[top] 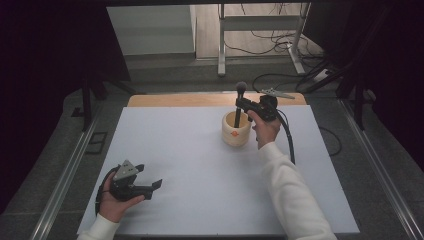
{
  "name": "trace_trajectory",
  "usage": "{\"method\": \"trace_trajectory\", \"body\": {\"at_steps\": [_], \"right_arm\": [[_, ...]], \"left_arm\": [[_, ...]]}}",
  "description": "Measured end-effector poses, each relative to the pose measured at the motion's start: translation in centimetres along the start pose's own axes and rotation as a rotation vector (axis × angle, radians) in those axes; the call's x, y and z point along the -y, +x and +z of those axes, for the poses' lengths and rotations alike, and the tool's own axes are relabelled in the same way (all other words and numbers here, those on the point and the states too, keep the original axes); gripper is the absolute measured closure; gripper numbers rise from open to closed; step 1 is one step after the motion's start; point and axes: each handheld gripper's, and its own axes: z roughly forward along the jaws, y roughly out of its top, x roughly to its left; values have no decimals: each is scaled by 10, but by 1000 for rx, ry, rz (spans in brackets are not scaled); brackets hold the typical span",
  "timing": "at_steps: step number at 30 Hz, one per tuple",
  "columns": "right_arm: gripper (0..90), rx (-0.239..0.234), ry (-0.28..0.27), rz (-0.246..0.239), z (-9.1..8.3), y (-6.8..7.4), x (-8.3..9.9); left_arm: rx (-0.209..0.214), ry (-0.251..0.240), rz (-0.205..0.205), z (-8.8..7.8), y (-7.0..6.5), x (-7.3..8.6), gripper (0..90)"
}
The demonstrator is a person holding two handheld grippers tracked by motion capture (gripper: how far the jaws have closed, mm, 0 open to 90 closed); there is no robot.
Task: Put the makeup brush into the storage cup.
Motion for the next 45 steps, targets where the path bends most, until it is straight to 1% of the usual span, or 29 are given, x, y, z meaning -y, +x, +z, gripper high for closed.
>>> {"method": "trace_trajectory", "body": {"at_steps": [3,6,13,22,26,27,28,29,30,31,33,34,37,38,40,45], "right_arm": [[708,3,5,-4,-1,0,4],[708,4,6,0,-1,0,4],[707,3,12,-15,-1,2,7],[703,8,21,-17,-1,1,8],[674,10,28,-26,-1,1,9],[659,12,29,-33,-1,1,9],[554,10,34,-40,-1,2,8],[554,10,34,-40,-1,2,8],[474,12,40,-51,-1,3,8],[325,36,43,-69,-2,7,7],[198,51,58,-90,-3,10,6],[183,59,65,-100,-3,11,5],[124,62,89,-135,-5,14,5],[124,62,89,-135,-5,14,5],[94,68,98,-147,-7,14,5],[87,58,103,-151,-9,14,3]], "left_arm": [[0,0,1,0,0,0,118],[0,1,1,0,0,0,118],[0,1,1,0,0,0,118],[-1,2,1,0,0,0,118],[-2,1,1,0,0,0,118],[-1,1,0,0,0,0,118],[-2,1,0,0,0,0,118],[-2,1,0,0,0,0,118],[-1,1,0,0,0,0,118],[-1,1,0,0,0,0,118],[-1,2,0,0,0,0,118],[-2,3,-1,0,0,0,118],[-1,2,0,0,0,0,118],[-1,2,1,0,0,0,118],[-2,2,1,0,0,0,118],[-1,2,0,0,0,0,118]]}}
